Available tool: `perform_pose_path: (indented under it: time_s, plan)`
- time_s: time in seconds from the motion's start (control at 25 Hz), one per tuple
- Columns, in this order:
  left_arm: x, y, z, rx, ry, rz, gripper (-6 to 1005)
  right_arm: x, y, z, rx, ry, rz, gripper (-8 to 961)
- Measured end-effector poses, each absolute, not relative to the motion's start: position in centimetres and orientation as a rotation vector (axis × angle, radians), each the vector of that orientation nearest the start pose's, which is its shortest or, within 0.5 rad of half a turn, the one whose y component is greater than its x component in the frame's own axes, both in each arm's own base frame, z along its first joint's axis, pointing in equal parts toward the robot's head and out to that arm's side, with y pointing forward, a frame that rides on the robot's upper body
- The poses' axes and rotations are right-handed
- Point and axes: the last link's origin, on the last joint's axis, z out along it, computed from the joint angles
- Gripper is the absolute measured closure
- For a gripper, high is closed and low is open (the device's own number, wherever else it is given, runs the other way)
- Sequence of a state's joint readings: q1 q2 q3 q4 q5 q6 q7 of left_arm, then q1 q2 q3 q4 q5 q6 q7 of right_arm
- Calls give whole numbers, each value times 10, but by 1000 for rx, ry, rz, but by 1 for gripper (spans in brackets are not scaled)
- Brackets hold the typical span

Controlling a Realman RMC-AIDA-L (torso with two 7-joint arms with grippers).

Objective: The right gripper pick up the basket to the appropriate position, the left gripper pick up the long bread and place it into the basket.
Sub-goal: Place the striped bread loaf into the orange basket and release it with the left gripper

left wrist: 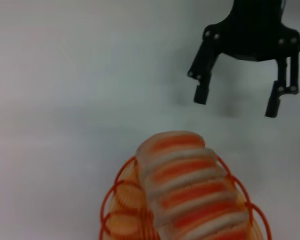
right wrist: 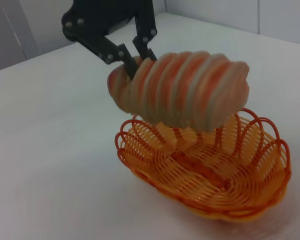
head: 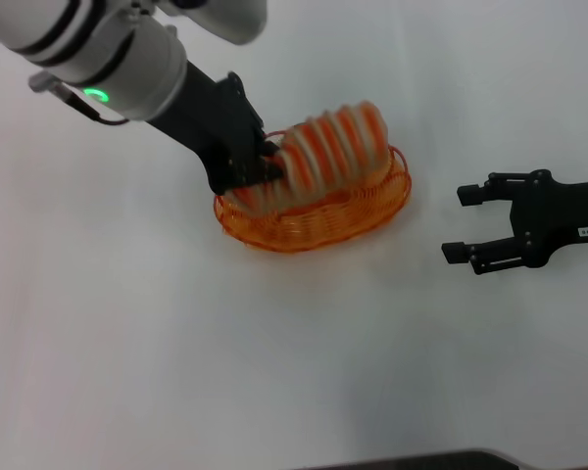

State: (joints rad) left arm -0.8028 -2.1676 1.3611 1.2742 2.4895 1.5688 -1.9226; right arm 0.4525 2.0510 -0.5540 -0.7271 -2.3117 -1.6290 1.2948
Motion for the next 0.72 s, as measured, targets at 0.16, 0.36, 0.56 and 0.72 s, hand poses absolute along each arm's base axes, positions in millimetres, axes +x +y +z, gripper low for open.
perform_pose_path:
  time_s: [0.16,0.36,0.56,0.72]
  plan:
    - [-95,360,-50,-3008,137,404,859,320,293,20,-2801,628,354,37]
    - [-97,361,-52,-2994,116,365,845,320,293,20,-2802,627,354,36]
    - [-100,363,-54,-2970,55,342,764,319,294,20,-2804,622,355,36]
    - [-100,366,-54,-2966,-45,333,699,318,295,20,-2804,619,355,36]
